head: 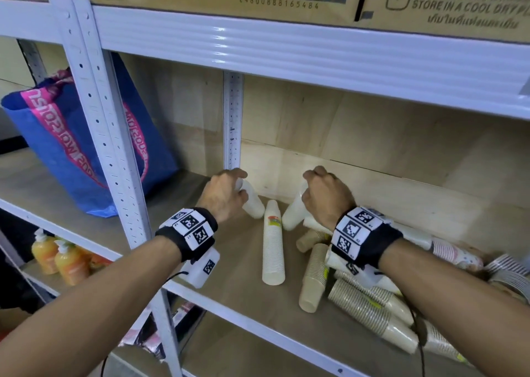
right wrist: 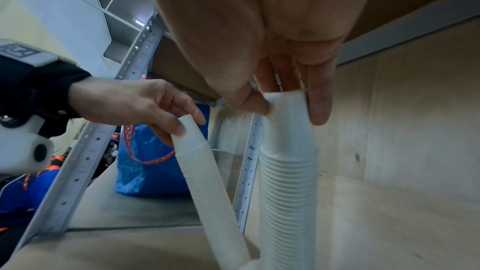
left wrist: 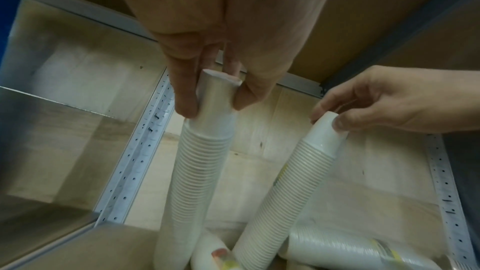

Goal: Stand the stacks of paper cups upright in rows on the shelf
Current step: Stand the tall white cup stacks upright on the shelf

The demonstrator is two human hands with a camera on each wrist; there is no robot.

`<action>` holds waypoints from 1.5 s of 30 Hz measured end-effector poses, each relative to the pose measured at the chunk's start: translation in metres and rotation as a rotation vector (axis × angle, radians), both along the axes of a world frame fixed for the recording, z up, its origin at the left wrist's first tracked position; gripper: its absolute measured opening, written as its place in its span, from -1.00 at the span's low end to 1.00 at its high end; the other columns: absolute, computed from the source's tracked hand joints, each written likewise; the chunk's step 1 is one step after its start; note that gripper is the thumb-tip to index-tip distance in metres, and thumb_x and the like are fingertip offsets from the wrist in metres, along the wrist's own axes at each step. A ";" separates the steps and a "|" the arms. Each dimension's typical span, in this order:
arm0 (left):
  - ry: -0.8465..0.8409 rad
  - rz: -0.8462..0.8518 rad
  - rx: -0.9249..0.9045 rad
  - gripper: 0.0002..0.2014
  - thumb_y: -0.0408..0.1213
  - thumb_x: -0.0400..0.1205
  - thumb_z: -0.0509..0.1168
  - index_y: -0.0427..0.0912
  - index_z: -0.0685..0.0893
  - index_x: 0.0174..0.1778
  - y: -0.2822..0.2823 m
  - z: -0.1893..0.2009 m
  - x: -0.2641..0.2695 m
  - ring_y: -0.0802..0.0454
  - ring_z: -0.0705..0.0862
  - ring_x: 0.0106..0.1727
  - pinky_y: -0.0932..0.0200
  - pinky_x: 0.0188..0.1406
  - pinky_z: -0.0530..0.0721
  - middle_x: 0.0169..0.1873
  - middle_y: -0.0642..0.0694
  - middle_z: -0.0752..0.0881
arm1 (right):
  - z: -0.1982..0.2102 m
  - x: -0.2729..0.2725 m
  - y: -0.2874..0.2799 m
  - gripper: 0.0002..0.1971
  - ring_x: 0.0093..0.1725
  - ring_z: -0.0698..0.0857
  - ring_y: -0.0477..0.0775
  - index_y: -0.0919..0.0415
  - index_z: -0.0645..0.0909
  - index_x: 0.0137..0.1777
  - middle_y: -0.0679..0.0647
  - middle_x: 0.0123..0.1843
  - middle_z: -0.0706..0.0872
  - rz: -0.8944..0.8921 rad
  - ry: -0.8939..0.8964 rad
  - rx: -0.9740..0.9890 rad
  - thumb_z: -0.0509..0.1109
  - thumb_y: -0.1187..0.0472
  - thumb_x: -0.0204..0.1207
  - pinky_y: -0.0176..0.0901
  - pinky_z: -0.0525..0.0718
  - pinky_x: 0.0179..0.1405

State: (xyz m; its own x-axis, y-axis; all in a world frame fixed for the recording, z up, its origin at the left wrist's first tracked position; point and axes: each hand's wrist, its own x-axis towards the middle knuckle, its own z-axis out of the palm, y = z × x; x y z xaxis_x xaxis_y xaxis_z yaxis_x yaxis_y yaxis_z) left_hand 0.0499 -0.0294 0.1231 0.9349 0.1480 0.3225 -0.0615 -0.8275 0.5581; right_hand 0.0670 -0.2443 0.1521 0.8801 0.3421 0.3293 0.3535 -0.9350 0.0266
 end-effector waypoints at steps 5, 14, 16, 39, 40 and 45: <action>-0.038 -0.025 -0.043 -0.61 -0.32 0.63 0.32 -0.08 0.58 0.40 0.002 0.022 0.022 -0.14 0.70 0.16 0.03 0.15 0.72 0.24 -0.19 0.70 | 0.032 0.016 0.003 -0.71 0.11 0.67 0.25 0.28 0.58 0.25 0.19 0.20 0.62 0.038 -0.089 0.020 0.25 0.30 0.56 -0.01 0.68 -0.08; -0.016 -0.046 -0.002 -0.58 -0.32 0.64 0.36 -0.09 0.58 0.45 0.019 0.065 0.068 -0.11 0.66 0.32 0.04 0.30 0.64 0.36 -0.12 0.67 | 0.073 0.050 0.038 -0.67 0.16 0.65 0.26 0.30 0.57 0.31 0.21 0.26 0.61 0.196 -0.077 0.091 0.20 0.31 0.58 -0.01 0.67 0.01; 0.000 -0.056 -0.010 -0.56 -0.33 0.64 0.36 -0.11 0.56 0.47 0.025 0.072 0.077 -0.07 0.65 0.34 0.08 0.30 0.62 0.38 -0.10 0.66 | 0.072 0.061 0.050 -0.67 0.15 0.66 0.27 0.31 0.58 0.31 0.23 0.24 0.62 0.225 -0.039 0.086 0.20 0.30 0.58 0.03 0.68 0.07; 0.128 -0.070 0.171 -0.67 0.03 0.59 0.35 -0.11 0.71 0.14 0.056 0.061 0.144 -0.14 0.69 0.15 0.04 0.14 0.65 0.15 -0.16 0.71 | 0.041 0.143 0.107 -0.74 0.06 0.70 0.27 0.27 0.63 0.18 0.21 0.13 0.71 0.247 0.178 0.064 0.18 0.19 0.64 0.04 0.71 0.04; 0.127 -0.066 0.166 -0.65 0.05 0.59 0.36 -0.09 0.71 0.17 0.056 0.060 0.145 -0.12 0.68 0.17 0.01 0.18 0.66 0.19 -0.13 0.70 | 0.041 0.144 0.107 -0.74 0.01 0.70 0.26 0.29 0.63 0.13 0.20 0.07 0.71 0.236 0.168 0.057 0.18 0.16 0.66 0.01 0.71 -0.02; 0.135 -0.074 0.145 -0.59 -0.08 0.60 0.34 -0.28 0.64 0.26 0.057 0.061 0.146 -0.15 0.62 0.30 0.02 0.25 0.56 0.29 -0.18 0.68 | 0.041 0.149 0.106 -0.72 -0.05 0.71 0.23 0.25 0.60 -0.09 0.16 -0.05 0.71 0.210 0.189 0.074 0.20 0.05 0.64 0.02 0.73 -0.07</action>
